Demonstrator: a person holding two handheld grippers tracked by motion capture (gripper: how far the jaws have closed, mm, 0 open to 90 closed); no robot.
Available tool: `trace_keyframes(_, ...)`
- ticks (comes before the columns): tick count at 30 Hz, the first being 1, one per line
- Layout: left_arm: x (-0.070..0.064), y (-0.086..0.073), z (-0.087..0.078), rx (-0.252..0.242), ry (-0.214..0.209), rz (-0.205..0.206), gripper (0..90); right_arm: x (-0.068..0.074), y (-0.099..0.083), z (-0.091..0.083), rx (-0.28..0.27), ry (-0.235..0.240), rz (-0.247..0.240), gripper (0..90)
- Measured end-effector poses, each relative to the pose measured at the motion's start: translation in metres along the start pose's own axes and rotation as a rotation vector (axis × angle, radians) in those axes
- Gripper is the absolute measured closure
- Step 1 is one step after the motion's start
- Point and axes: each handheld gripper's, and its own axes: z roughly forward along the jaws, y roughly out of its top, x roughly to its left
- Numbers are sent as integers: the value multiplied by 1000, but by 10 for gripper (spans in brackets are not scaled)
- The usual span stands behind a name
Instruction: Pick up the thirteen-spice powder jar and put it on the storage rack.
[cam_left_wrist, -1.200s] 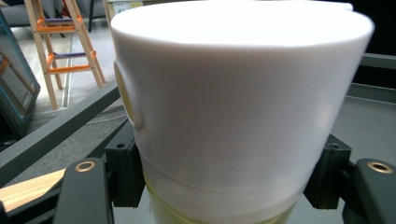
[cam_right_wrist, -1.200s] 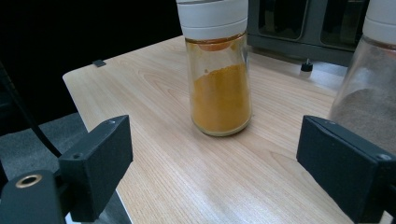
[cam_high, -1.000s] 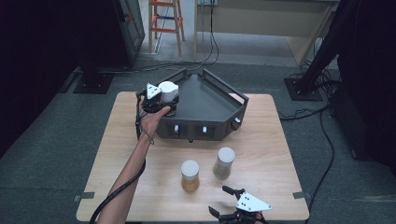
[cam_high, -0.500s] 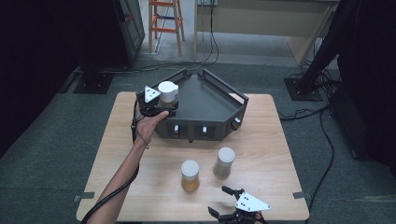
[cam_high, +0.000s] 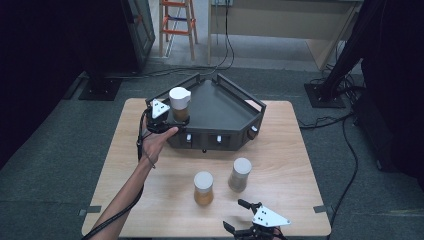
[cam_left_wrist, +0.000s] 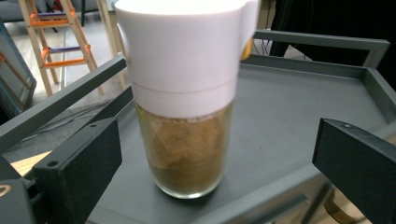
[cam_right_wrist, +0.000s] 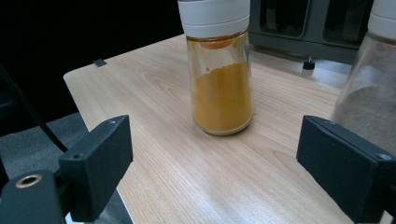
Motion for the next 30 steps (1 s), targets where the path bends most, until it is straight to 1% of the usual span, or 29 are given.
trace_keyframes(3,-2,-3,-8,-13,-10,6,12,0,0,1,2,0,-1,105)
trace_keyframes(7,-3,-6,-18,-11,-19,15,12,1,0,1,1,2,-4,105)
trace_keyframes(13,-4,-16,-35,-22,-34,28,12,1,0,1,0,0,-2,105)
trace_keyframes(16,-4,-21,-42,-32,-44,29,12,1,0,1,2,0,-2,105)
trace_keyframes(17,-4,-21,-42,-32,-44,29,12,1,1,2,2,0,-2,105)
trace_keyframes(18,-5,-26,-48,-36,-53,28,12,1,1,2,3,1,-3,105)
trace_keyframes(23,-7,-39,-64,-48,-77,18,12,2,1,3,1,2,-2,105)
trace_keyframes(30,-12,-57,-79,-64,-112,9,12,3,1,3,3,2,-4,105)
